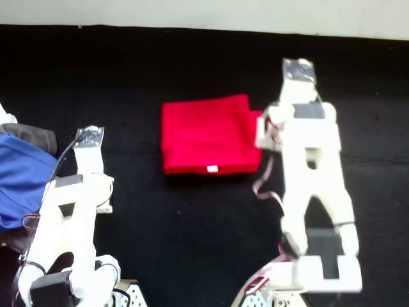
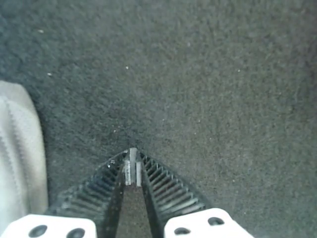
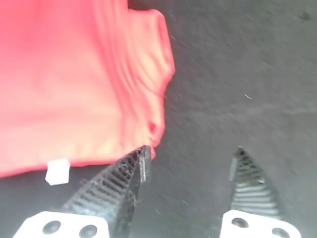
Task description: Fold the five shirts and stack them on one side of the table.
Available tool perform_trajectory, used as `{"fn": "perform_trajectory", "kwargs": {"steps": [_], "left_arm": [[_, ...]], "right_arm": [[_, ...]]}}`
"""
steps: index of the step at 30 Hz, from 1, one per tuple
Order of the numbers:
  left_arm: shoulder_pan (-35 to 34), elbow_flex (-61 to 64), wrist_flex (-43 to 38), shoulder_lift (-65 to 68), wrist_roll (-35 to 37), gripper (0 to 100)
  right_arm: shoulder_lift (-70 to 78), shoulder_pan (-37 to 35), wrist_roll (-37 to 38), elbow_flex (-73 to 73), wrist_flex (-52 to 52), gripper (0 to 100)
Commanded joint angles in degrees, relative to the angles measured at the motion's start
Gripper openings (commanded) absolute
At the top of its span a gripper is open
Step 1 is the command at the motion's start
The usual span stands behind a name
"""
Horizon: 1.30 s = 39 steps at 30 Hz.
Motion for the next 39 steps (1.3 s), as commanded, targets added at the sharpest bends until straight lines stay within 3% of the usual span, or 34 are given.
{"fn": "perform_trajectory", "kwargs": {"steps": [1, 14, 28, 35, 39], "left_arm": [[-0.4, 0.9, -1.2, 0.0, -0.4, 1], [-0.4, 1.0, -1.3, 0.0, -0.4, 1], [-0.4, 1.0, -1.3, 0.0, -0.4, 1], [-0.4, 1.0, -1.3, 0.0, -0.4, 1], [-0.4, 1.0, -1.3, 0.0, -0.4, 1]], "right_arm": [[9.3, -4.4, -4.0, -14.0, 2.3, 28.0], [35.4, -6.5, -6.3, -42.9, 10.4, 33.3], [51.2, -5.4, -6.0, -55.2, 11.0, 32.8], [55.5, 0.4, -5.1, -61.3, 11.1, 4.1], [55.4, 1.5, 1.9, -62.3, 13.7, 8.9]]}}
